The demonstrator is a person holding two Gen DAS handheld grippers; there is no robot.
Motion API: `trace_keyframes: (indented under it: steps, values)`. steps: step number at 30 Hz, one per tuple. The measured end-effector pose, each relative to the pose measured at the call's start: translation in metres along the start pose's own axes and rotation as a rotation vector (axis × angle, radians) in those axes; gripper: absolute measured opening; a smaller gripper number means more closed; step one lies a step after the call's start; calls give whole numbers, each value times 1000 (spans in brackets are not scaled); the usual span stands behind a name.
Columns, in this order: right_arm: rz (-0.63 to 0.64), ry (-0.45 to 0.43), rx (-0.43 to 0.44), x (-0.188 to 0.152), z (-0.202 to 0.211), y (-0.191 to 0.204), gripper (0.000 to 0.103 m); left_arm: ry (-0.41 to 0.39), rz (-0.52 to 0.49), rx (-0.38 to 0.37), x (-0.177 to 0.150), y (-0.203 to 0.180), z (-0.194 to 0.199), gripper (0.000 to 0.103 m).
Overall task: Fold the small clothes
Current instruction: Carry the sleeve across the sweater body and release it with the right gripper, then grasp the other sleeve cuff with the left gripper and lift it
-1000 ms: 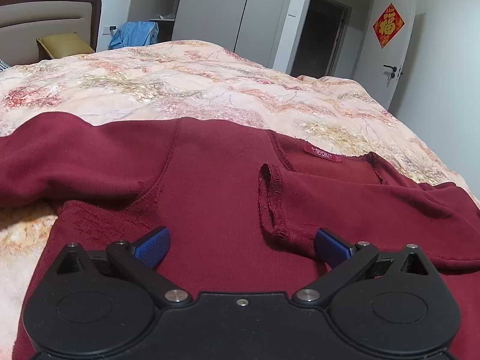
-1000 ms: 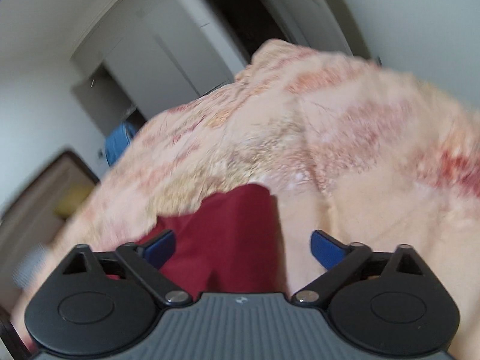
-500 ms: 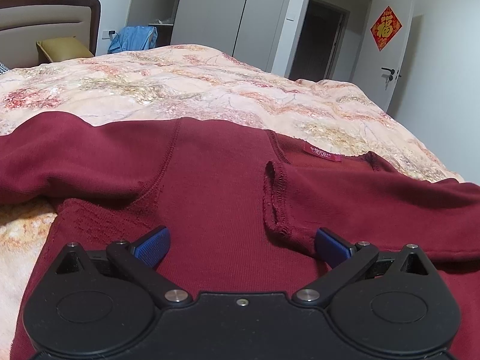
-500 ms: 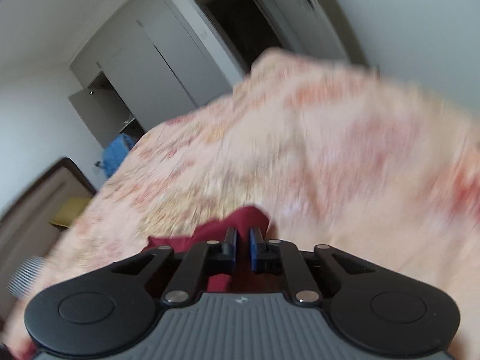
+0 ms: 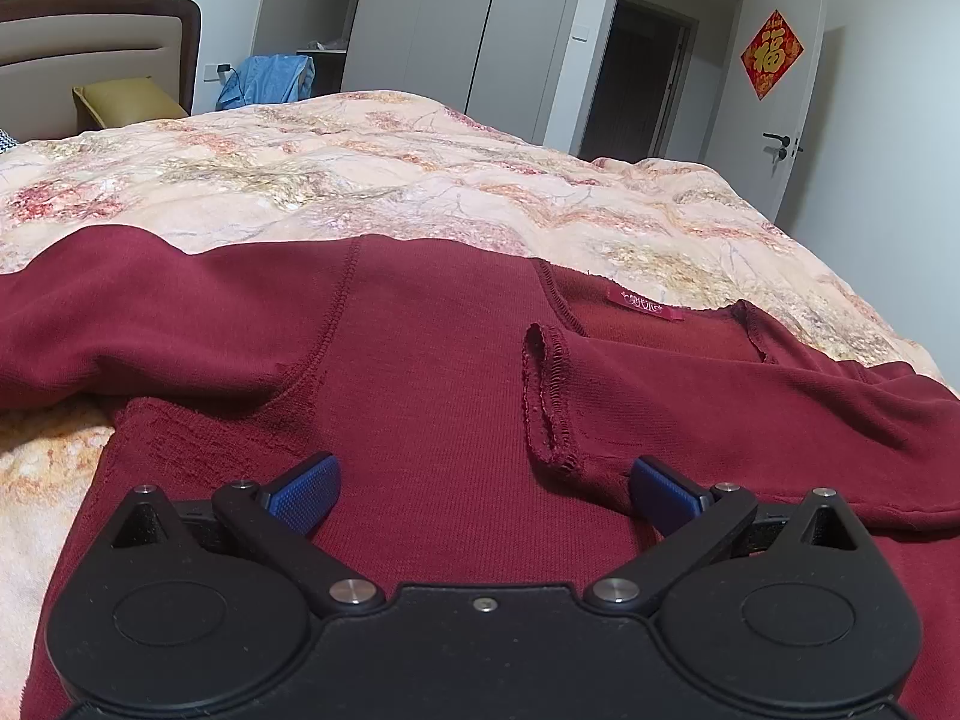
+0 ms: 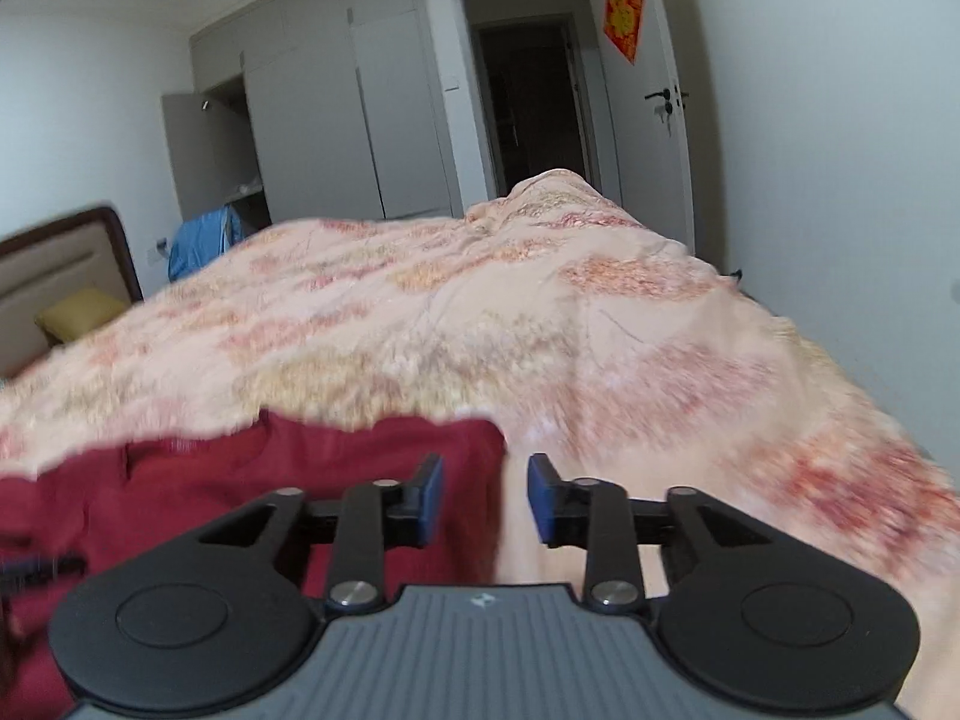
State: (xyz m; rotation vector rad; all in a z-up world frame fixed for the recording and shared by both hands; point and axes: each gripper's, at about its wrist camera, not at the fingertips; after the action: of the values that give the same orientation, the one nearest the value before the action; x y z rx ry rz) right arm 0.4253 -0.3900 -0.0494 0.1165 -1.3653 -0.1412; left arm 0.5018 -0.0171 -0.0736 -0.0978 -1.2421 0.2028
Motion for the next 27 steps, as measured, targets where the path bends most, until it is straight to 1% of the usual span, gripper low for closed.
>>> trace_keyframes:
  steps: [1, 2, 4, 7, 8, 10, 11, 12, 15, 17, 18, 20, 23, 25, 27]
  values:
    - [18, 6, 4, -6, 12, 1, 50, -1, 0, 0, 0, 0, 0, 103]
    - [36, 13, 5, -12, 24, 3, 52, 0, -1, 1, 0, 0, 0, 103]
    - [78, 29, 9, -25, 43, 9, 53, 0, -1, 1, 0, 0, 0, 103]
    - [187, 54, 0, -42, 48, 24, 54, -1, 0, 0, 0, 0, 0, 103]
    - [219, 51, -22, -46, 45, 30, 54, -1, 0, 0, 0, 0, 0, 103]
    - [238, 22, -57, -51, 33, 38, 55, -1, 0, 0, 0, 0, 0, 103]
    - [232, 1, -83, -52, 27, 41, 56, 0, 0, 0, 0, 0, 0, 103]
    - [221, -15, -116, -52, 22, 43, 60, -1, 0, 0, 0, 0, 0, 103]
    - [145, -76, -196, -51, 14, 43, 60, -1, -1, 0, 0, 0, 0, 103]
    - [155, -104, -309, -51, 18, 43, 60, 0, -4, -1, 0, 0, 0, 103]
    - [158, -119, -330, -51, 22, 42, 60, 1, -7, 0, -1, -1, 0, 103]
    - [184, -103, -362, -56, 25, 42, 62, 2, -12, 2, -1, -2, -1, 103]
    - [220, -41, -383, -66, 15, 39, 63, 1, -12, 2, -1, -2, -1, 103]
    - [217, -8, -390, -68, 9, 37, 68, 1, -12, 2, -1, -2, -1, 103]
    - [210, -4, -390, -69, 8, 36, 71, 1, -11, 2, -1, -2, -1, 103]
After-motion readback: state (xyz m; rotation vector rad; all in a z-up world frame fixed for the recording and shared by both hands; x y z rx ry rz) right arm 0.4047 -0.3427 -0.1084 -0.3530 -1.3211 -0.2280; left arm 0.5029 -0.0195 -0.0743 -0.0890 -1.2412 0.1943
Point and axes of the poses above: each gripper's, at about its wrist camera, not at the fingertips, and z roughly against the way its jaws point, y to its left, x to its top, and after that the axes turned 13 degrees about -y, right-handed
